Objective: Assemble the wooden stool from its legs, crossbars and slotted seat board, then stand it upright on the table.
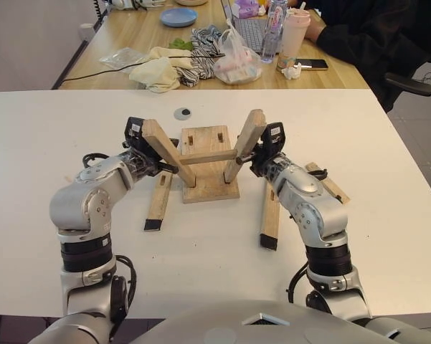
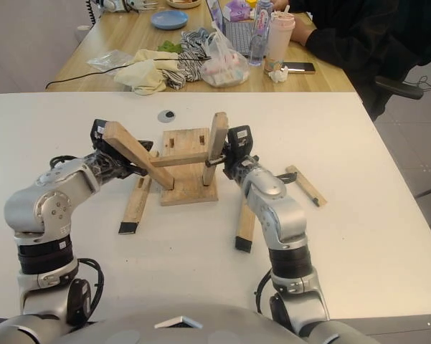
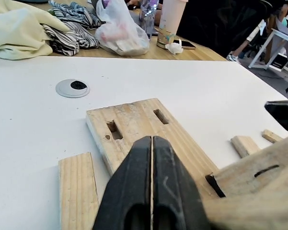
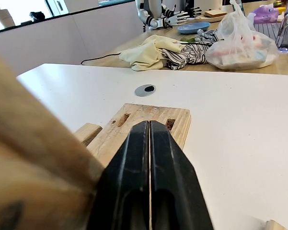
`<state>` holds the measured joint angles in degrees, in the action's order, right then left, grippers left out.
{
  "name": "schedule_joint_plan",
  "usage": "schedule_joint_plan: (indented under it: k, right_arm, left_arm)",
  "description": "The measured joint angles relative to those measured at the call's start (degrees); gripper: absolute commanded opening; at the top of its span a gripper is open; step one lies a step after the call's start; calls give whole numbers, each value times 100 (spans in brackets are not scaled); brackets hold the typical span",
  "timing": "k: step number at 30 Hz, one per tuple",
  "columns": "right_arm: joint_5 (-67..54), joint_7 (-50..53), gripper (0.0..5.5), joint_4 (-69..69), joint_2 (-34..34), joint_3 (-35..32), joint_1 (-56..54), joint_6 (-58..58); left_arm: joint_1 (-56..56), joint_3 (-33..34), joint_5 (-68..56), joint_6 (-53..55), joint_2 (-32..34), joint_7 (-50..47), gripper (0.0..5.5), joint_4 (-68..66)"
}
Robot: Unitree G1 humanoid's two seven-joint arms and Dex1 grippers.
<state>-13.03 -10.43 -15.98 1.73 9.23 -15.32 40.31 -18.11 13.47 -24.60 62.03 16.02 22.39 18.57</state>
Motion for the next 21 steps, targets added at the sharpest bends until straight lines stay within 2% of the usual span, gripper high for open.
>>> schedule_joint_plan:
  k: [6, 9, 13, 17, 20, 21]
  right_arm:
    - [-98, -1239, 11, -464, 838, 928, -117, 349]
    - [-172, -1739, 11, -470, 1057, 1327, -298, 561]
    - [-119, -1919, 11, -212, 1084, 1444, -388, 669]
    - [-37, -2210, 11, 26, 1468, 1511, -479, 663]
    - [-33, -2375, 11, 41, 1723, 1351, -508, 652]
    - [-47, -2398, 11, 65, 1776, 1088, -536, 653]
  left_arm:
    - [-43, 15, 174, -380, -213, -500, 0, -361]
    - [-76, -282, 368, -884, -246, -494, 0, -942]
    - [-698, -671, 921, -2066, -278, -508, 0, -2572]
    - [-1478, -760, 1293, -3416, -438, -716, 0, -4061]
    - [-1534, -712, 1272, -4002, -596, -711, 0, -4312]
    - [-1404, -622, 1155, -4007, -612, -679, 0, -4156]
